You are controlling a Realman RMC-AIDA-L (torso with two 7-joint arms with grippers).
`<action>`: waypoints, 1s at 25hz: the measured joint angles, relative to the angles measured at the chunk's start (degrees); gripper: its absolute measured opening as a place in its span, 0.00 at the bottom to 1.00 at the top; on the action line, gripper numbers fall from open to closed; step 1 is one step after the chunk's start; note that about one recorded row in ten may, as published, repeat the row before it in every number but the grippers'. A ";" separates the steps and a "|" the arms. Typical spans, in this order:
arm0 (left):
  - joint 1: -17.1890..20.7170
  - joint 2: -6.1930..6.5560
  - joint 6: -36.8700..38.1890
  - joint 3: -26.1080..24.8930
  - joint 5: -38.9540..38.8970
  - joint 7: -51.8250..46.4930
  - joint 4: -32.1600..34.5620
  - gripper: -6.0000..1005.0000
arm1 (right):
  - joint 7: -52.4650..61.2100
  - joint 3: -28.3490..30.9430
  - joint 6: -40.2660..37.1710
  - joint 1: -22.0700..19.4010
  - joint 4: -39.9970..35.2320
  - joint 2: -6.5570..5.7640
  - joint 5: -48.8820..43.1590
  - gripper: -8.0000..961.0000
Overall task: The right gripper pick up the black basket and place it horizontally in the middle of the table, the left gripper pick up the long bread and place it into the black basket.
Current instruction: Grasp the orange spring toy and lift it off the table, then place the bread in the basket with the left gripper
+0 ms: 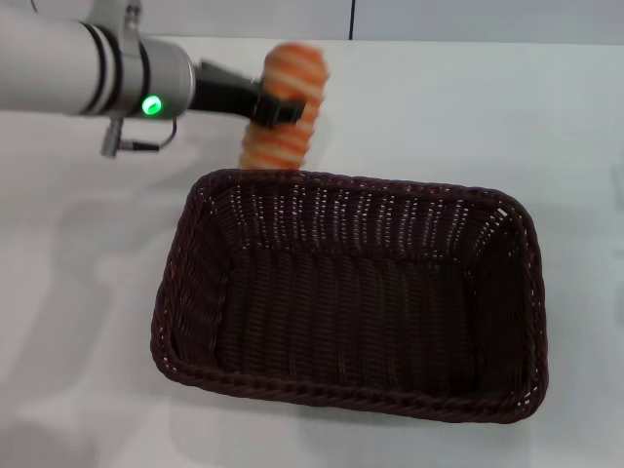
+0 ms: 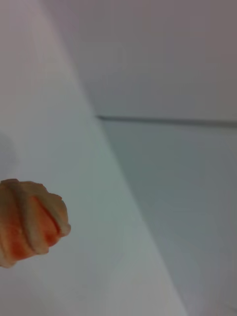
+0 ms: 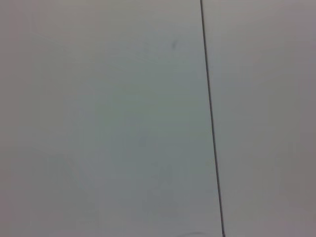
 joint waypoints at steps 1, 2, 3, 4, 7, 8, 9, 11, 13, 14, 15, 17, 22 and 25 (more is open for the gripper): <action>-0.02 0.04 -1.50 -2.24 -3.77 4.86 0.01 0.53 | 0.00 -0.01 0.03 0.00 0.00 0.02 -0.10 0.82; -0.02 0.04 -1.50 -2.24 -3.77 4.86 0.01 0.52 | 0.00 -0.01 0.03 0.00 0.00 0.02 -0.10 0.82; -0.22 0.06 -3.42 -4.29 -6.74 8.86 0.30 0.52 | 0.00 0.00 0.05 0.00 0.00 0.03 -0.15 0.82; -1.21 0.15 -9.98 -10.74 -14.58 19.73 2.03 0.51 | 0.00 0.00 0.06 0.01 -0.05 0.04 -0.46 0.82; -4.07 0.79 -22.73 -20.85 -23.78 32.61 7.55 0.50 | 0.00 -0.08 0.08 -0.01 -0.12 0.11 -0.83 0.82; -5.23 1.26 -27.24 -23.97 -25.80 35.57 9.76 0.49 | 0.00 -0.08 0.08 -0.01 -0.12 0.11 -0.83 0.82; -6.15 1.72 -31.05 -26.39 -26.90 37.67 11.98 0.49 | 0.00 -0.23 0.09 -0.01 -0.15 0.13 -0.88 0.82; -7.50 2.62 -37.33 -30.37 -28.23 41.40 16.11 0.47 | 0.00 -0.47 0.09 0.00 -0.18 0.14 -0.92 0.82; -7.67 2.84 -39.11 -30.91 -28.38 42.56 16.96 0.45 | 0.00 -0.56 0.09 -0.01 -0.24 0.14 -0.92 0.82; -7.61 3.12 -41.98 -30.91 -28.23 43.67 17.61 0.45 | 0.00 -0.61 0.09 -0.02 -0.47 0.12 -0.93 0.82; -7.61 3.12 -41.98 -30.91 -28.23 43.67 17.61 0.42 | 0.00 -0.61 0.09 -0.02 -0.47 0.12 -0.93 0.82; -7.40 3.12 -42.52 -30.58 -27.60 42.88 17.45 0.39 | 0.00 -0.61 0.09 -0.07 -0.68 0.08 -1.08 0.82; -6.93 2.56 -41.85 -30.62 -26.28 41.74 17.24 0.36 | -1.13 -0.61 0.09 -0.09 -1.48 0.01 -1.68 0.82; -6.80 2.54 -42.01 -30.87 -26.28 42.04 17.36 0.49 | -2.60 -0.68 0.09 -0.09 -2.04 0.07 -1.68 0.82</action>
